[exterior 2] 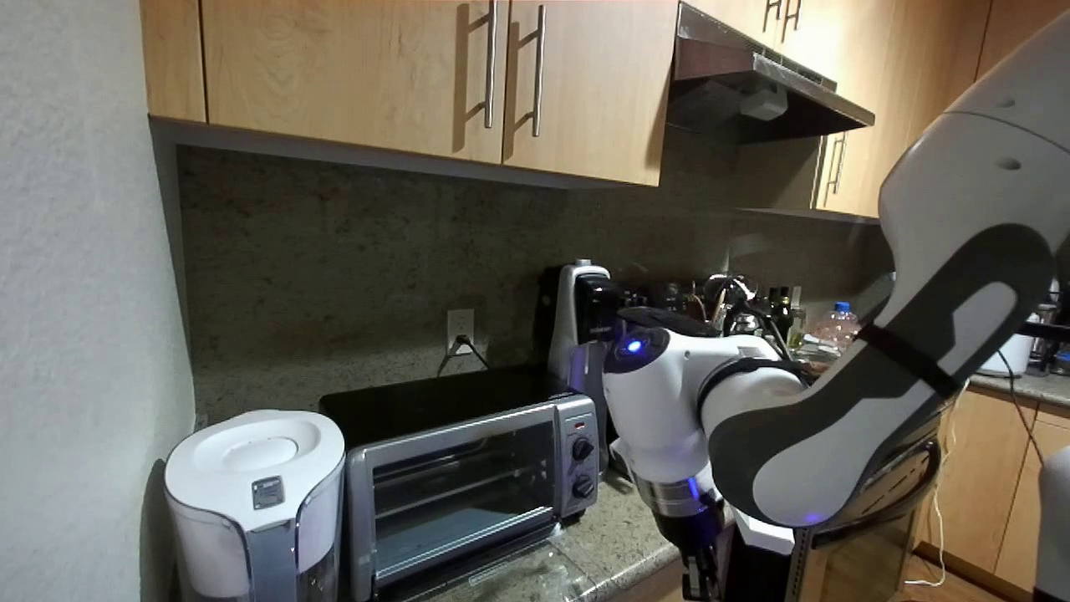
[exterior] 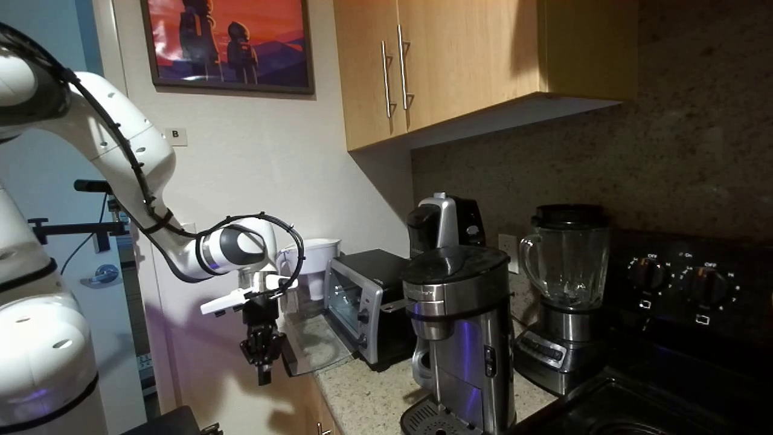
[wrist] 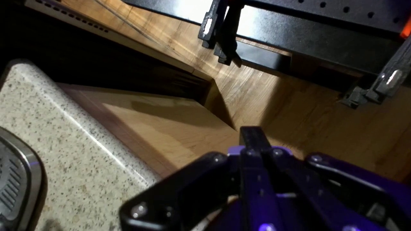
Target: Close the oven door
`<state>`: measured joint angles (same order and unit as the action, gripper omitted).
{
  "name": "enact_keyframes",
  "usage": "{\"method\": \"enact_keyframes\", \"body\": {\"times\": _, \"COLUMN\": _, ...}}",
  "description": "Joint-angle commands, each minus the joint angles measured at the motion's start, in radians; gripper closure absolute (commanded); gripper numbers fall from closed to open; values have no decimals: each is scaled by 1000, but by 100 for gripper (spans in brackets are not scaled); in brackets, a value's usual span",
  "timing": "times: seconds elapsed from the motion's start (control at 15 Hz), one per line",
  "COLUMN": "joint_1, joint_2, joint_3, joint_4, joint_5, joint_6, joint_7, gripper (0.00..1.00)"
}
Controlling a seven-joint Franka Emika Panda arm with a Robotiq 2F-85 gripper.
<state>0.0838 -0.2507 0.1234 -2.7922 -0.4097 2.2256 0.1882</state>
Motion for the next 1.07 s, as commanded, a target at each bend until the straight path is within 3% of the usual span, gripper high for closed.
{"method": "enact_keyframes", "body": {"times": 0.0, "joint_1": -17, "joint_2": 36, "joint_3": 34, "joint_4": 0, "joint_5": -86, "joint_6": 56, "joint_7": 86, "gripper": 98}}
{"method": "enact_keyframes", "body": {"times": 0.33, "joint_1": -8, "joint_2": 88, "joint_3": 55, "joint_4": 2, "joint_5": -170, "joint_6": 87, "joint_7": 169, "gripper": 99}}
{"method": "enact_keyframes", "body": {"times": 1.0, "joint_1": 8, "joint_2": 211, "joint_3": 45, "joint_4": 43, "joint_5": -290, "joint_6": 189, "joint_7": 177, "gripper": 99}}
